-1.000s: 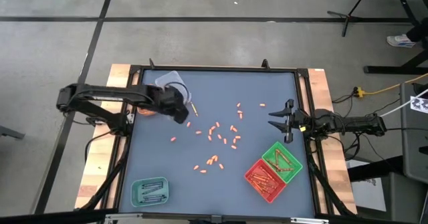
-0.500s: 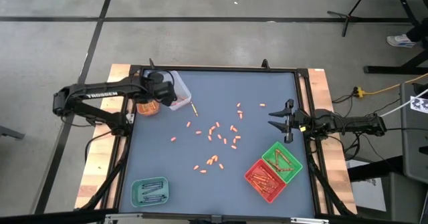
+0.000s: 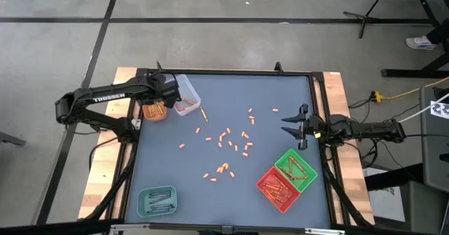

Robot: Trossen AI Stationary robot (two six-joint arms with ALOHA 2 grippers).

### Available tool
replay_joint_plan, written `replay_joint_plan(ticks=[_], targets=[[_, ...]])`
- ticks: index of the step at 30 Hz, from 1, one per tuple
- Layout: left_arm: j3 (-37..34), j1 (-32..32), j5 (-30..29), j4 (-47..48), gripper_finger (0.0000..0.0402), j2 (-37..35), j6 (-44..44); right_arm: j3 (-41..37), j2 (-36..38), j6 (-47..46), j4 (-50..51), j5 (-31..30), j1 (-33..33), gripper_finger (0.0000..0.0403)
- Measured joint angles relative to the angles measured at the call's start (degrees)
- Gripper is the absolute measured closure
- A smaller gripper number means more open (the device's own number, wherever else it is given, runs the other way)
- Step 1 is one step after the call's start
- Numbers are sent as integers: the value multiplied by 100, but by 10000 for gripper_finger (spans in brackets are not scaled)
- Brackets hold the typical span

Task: Sort crayons
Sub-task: Put the yellow crayon into the orange bin

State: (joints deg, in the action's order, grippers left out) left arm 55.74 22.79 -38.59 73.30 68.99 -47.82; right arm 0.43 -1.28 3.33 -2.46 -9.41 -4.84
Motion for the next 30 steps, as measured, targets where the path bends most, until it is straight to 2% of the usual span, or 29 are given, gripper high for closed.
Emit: replay_joint_plan(ticks=[8,17,27,30], targets=[[-73,74,201,-127,318,0,-180,0,0,0,0,0,0,249],[-76,-63,1697,-1476,299,0,-458,0,0,0,2,0,0,249],[-76,-796,1755,-3182,305,0,-490,0,0,0,1,0,0,249],[-76,-1008,1755,-3374,304,0,-1050,0,0,0,2,0,0,249]])
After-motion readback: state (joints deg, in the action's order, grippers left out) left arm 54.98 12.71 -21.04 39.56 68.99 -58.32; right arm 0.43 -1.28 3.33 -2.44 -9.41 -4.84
